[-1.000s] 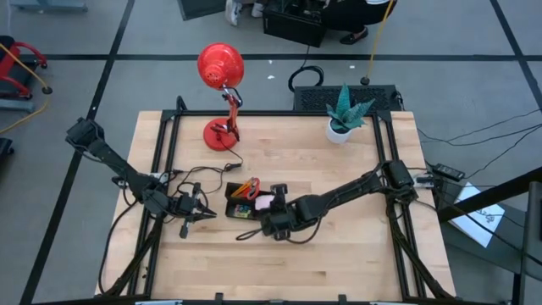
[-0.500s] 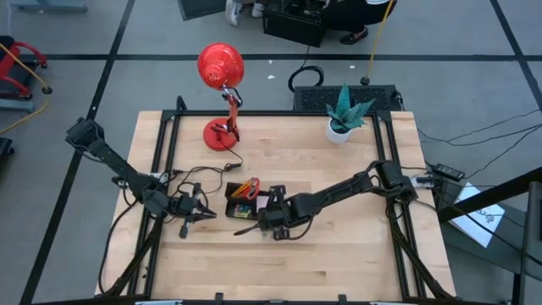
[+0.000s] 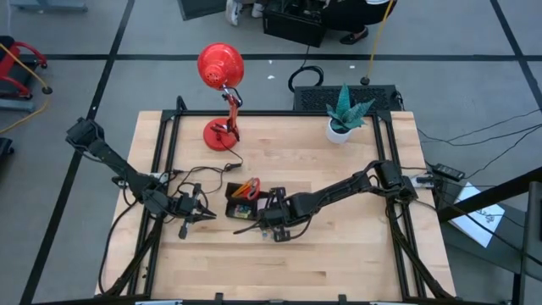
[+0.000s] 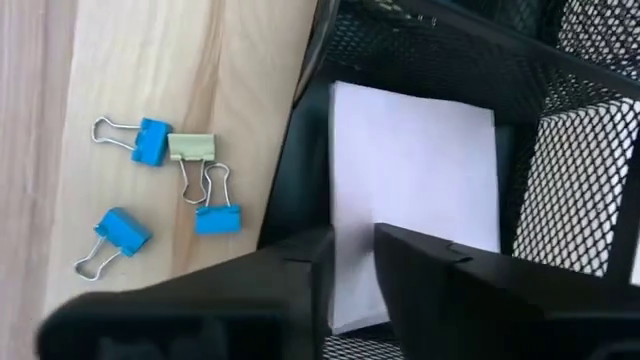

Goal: Pick and place office supplies into organizer
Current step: Put the pink sticky note into the desk organizer, then adjust the desk organizer

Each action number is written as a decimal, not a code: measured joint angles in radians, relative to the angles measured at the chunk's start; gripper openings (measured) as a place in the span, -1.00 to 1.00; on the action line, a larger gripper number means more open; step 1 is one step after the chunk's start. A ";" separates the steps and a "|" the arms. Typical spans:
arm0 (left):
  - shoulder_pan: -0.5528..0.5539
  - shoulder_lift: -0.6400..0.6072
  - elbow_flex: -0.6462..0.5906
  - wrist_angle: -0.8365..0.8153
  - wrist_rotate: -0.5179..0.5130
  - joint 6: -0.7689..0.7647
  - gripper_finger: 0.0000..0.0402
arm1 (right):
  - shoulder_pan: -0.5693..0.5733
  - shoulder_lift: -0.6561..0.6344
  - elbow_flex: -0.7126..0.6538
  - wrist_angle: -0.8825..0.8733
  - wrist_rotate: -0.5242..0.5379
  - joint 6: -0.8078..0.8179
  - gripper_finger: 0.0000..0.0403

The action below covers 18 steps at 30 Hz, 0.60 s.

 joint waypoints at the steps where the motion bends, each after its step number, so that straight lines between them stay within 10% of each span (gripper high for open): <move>1: 0.000 0.000 0.000 -0.001 0.000 0.000 -0.81 | 0.000 0.000 0.000 0.001 -0.001 0.001 -0.61; 18: 0.000 0.000 0.000 -0.001 0.001 0.000 -0.81 | 0.008 -0.114 0.000 0.012 -0.003 0.068 -0.11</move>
